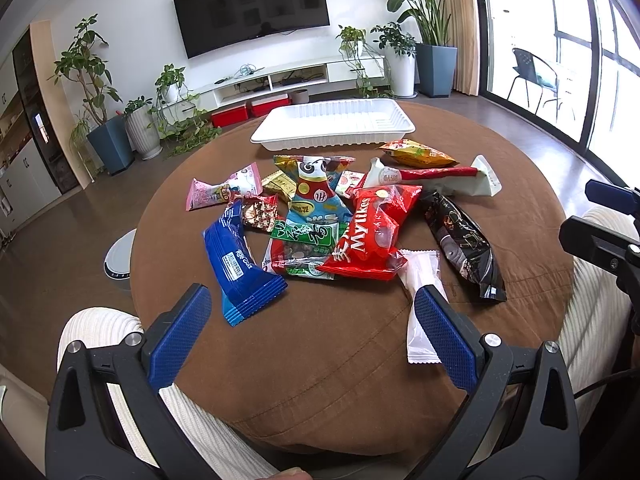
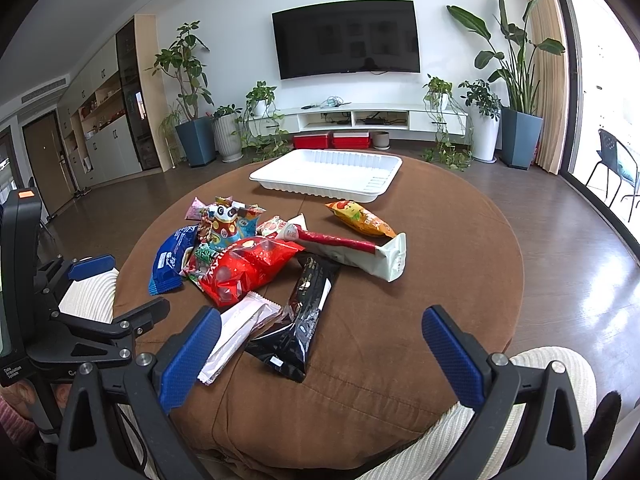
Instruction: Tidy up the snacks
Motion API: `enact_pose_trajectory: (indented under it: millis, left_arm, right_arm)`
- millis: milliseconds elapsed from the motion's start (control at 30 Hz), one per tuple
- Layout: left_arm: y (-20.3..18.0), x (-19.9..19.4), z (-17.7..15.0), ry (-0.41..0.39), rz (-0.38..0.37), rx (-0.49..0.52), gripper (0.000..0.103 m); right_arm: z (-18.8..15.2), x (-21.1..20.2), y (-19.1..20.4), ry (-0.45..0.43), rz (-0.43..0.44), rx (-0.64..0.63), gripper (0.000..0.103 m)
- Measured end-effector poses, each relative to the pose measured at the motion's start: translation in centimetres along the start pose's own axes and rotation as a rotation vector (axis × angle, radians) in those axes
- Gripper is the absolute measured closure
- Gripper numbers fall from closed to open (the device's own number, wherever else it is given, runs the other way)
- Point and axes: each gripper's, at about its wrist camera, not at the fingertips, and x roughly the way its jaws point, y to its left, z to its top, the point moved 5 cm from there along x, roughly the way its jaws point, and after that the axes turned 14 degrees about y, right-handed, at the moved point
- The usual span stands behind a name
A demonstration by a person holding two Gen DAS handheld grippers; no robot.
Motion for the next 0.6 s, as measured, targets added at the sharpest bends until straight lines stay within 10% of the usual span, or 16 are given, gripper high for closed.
enact_pose_trajectory:
  millis: [600]
  left_arm:
    - [3.1, 1.7, -0.2, 0.048, 0.033, -0.068, 0.000]
  right_arm:
    - [0.3, 0.9, 0.3, 0.025, -0.009, -0.021, 0.000]
